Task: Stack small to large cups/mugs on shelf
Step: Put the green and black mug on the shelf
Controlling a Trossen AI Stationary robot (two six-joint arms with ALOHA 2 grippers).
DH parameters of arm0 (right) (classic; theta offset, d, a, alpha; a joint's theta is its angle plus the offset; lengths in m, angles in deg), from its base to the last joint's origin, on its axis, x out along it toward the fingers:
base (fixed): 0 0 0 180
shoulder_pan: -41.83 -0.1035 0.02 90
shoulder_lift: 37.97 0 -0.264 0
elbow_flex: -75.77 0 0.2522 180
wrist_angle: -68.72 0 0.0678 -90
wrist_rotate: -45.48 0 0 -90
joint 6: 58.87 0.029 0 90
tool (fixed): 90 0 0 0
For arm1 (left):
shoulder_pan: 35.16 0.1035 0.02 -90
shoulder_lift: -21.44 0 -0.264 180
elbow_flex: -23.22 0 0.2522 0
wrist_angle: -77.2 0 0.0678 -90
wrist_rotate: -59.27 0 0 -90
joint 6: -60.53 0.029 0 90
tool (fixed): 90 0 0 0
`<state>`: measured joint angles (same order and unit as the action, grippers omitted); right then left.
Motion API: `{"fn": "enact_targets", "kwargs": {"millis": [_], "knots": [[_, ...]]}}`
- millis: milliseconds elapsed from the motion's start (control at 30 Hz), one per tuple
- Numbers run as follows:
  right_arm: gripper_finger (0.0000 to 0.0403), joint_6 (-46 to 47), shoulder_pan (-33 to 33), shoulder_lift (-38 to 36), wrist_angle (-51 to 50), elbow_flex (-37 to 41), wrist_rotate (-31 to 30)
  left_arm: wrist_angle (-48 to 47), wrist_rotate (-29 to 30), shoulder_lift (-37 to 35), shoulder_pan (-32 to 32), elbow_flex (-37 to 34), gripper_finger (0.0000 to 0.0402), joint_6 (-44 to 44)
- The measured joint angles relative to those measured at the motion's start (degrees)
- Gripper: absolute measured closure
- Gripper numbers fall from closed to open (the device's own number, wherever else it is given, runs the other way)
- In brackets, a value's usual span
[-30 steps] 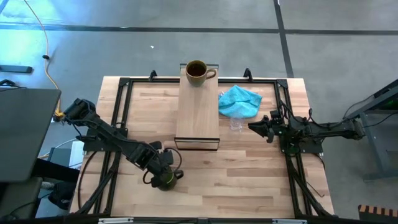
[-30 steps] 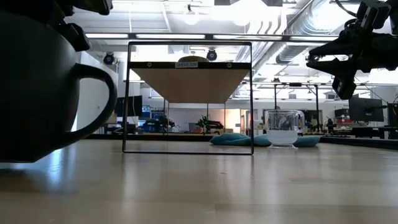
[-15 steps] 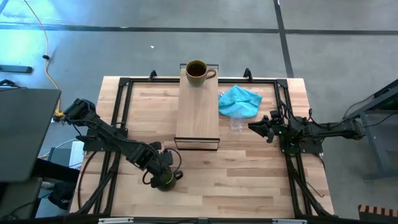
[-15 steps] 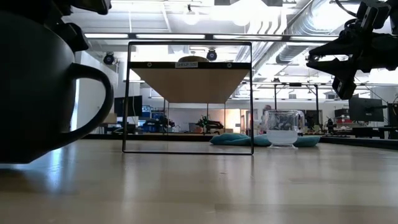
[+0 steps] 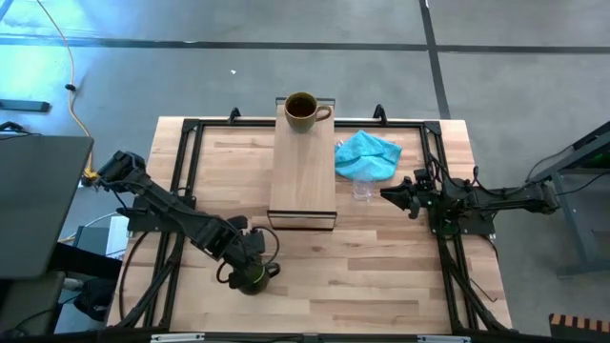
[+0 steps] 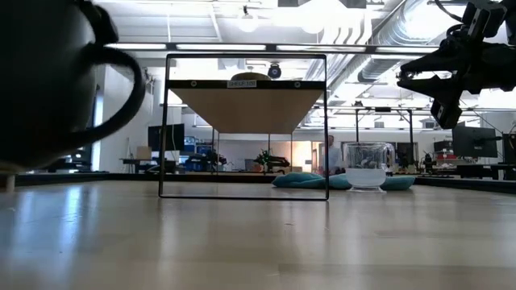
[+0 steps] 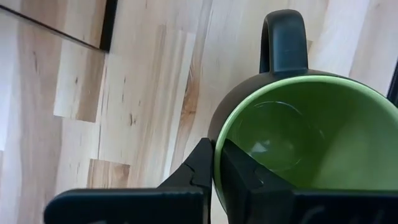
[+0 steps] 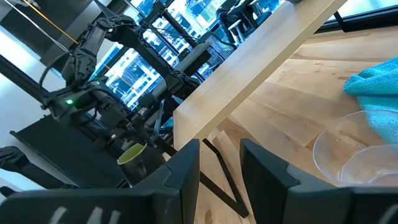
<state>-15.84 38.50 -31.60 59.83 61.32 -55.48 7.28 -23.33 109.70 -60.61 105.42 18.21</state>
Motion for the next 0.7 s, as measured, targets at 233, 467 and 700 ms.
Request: {"fn": "enact_targets", "kwargs": {"millis": [233,467,700], "knots": [[0.0297,0.00,0.01,0.00,0.00,0.00,-0.02,-3.19,0.78,0.00,0.00,3.70,0.0400,0.55],[0.0297,0.46,0.01,0.00,0.00,0.00,-0.02,-7.70,0.76,0.00,0.00,8.23,0.0401,1.31],[0.0297,0.63,0.01,0.00,0.00,0.00,-0.02,-13.48,0.96,0.00,0.74,14.42,0.0401,2.07]]}}
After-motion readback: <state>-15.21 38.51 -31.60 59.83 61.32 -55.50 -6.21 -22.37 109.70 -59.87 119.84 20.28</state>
